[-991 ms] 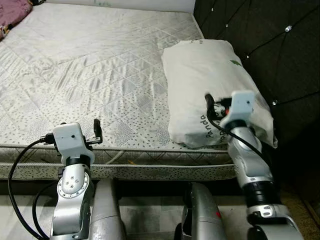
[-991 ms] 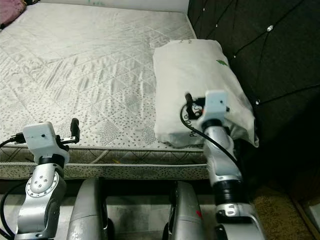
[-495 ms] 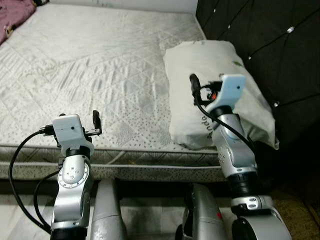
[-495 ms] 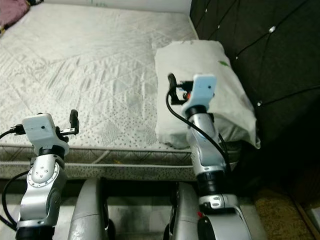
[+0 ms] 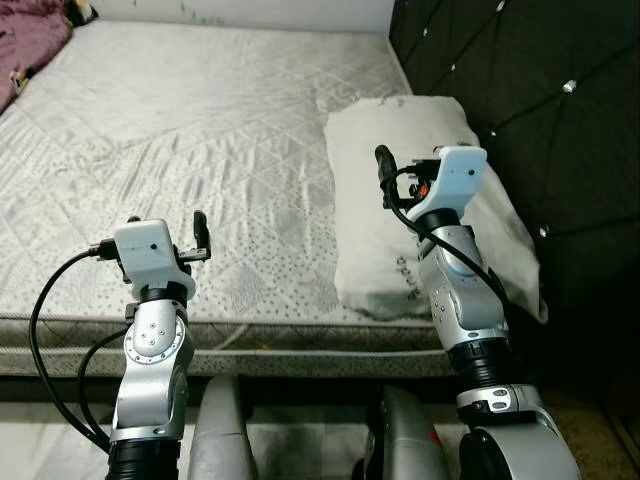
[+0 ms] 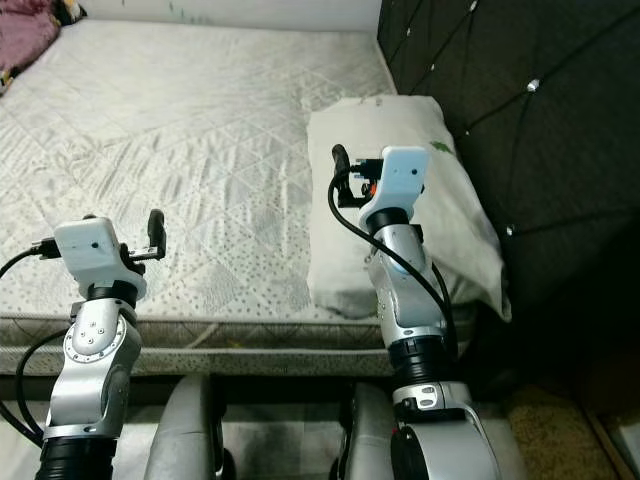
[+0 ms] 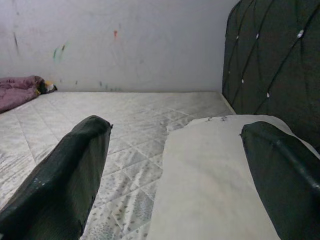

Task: Clean up the room

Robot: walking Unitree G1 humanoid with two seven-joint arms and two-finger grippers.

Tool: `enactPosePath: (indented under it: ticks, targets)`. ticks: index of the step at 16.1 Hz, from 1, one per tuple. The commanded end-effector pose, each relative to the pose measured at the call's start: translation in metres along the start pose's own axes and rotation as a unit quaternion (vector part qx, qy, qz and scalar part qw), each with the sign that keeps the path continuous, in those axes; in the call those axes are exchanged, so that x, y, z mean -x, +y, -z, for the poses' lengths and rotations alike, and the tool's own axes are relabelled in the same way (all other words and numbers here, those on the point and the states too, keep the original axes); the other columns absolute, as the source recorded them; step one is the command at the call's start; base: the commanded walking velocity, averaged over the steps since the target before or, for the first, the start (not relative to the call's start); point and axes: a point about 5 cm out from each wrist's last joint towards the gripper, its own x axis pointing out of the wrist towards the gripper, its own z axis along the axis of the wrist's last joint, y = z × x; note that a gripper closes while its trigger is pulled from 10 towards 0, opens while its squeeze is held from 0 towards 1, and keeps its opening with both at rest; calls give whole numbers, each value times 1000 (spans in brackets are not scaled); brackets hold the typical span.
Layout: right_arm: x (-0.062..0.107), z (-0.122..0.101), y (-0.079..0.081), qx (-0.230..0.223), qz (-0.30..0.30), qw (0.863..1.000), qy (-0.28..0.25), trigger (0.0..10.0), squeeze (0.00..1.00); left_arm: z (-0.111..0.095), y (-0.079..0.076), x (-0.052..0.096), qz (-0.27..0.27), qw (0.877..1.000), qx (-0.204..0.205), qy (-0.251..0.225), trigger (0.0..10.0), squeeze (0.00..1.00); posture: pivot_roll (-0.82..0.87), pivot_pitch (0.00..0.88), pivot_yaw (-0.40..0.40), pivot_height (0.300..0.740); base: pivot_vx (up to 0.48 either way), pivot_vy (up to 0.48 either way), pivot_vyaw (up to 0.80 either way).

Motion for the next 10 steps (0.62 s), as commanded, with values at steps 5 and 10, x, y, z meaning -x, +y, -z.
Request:
enactPosePath:
  ticks: [5,10]
  targets:
    - [0,-3,-4,12,1,1000,-13,10000,0,6,2,2,-2,1000,-6,7,10000,0,53,0,-35,668,0,0,0]
    - [0,-2,-9,13,11,1000,-12,10000,0,13,-1,4,5,1000,-7,18,10000,0,44,0,-27,733,0,0,0]
